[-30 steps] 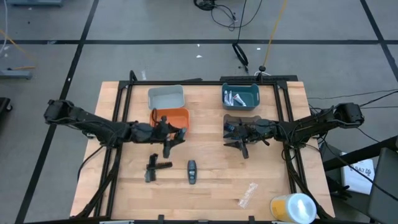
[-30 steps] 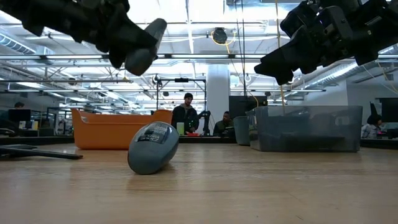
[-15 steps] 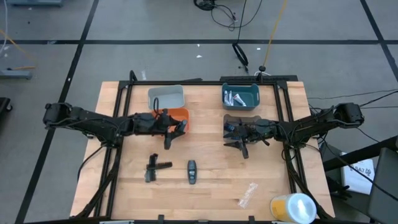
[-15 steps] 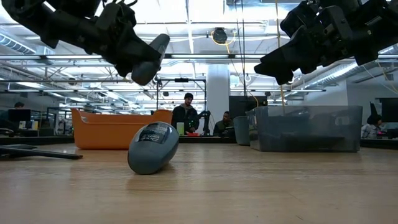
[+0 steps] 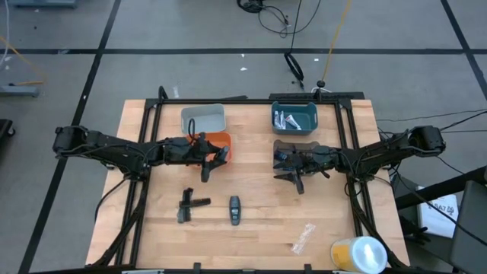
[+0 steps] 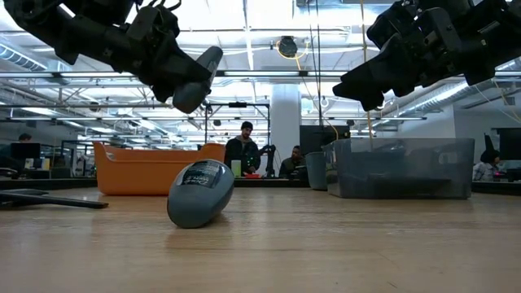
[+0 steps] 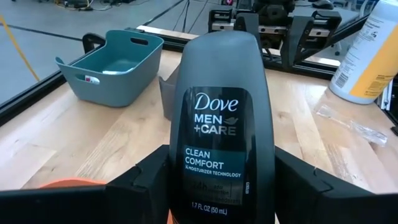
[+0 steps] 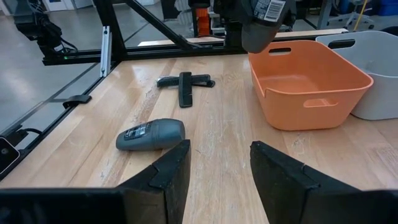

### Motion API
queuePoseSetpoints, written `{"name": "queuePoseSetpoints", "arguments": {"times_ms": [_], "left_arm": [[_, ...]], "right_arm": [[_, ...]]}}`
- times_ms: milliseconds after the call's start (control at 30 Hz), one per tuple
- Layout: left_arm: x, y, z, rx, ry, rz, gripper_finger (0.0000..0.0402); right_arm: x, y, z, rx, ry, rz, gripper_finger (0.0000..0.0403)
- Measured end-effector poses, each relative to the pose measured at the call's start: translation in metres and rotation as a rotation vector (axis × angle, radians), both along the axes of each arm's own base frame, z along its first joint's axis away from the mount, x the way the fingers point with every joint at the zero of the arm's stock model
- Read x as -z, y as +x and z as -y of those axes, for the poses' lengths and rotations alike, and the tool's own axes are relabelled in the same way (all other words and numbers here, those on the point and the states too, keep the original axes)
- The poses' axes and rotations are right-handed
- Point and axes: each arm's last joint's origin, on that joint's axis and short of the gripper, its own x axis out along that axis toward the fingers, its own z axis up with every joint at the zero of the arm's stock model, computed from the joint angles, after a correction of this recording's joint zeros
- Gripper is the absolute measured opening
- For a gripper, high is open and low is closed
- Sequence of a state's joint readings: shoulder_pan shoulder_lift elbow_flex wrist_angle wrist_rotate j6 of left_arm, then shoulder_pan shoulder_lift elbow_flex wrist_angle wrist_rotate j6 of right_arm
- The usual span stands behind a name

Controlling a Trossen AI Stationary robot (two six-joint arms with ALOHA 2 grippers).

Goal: Pick & Place Travel size toiletries
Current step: Put the gray deodorant into the gray bin

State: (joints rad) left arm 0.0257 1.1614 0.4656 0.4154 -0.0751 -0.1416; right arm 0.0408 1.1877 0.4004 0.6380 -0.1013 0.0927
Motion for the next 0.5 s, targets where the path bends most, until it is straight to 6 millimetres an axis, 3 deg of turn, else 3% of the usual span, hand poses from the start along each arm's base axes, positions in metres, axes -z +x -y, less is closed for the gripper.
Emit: {"name": "queuePoseSetpoints", "arguments": {"times_ms": [267, 500], "left_arm": [[0.002, -0.003, -0.005, -0.054, 0.009, -0.042, 0.0198], [0.01, -0.015, -0.032, -0.214, -0.023, -0.164, 0.0203]], "right_arm": [[0.0, 0.0, 0.0, 0.004, 0.015, -0.002, 0.0155], [0.0, 0.0, 0.0, 0.002, 0.008, -0.001, 0.0155]]}}
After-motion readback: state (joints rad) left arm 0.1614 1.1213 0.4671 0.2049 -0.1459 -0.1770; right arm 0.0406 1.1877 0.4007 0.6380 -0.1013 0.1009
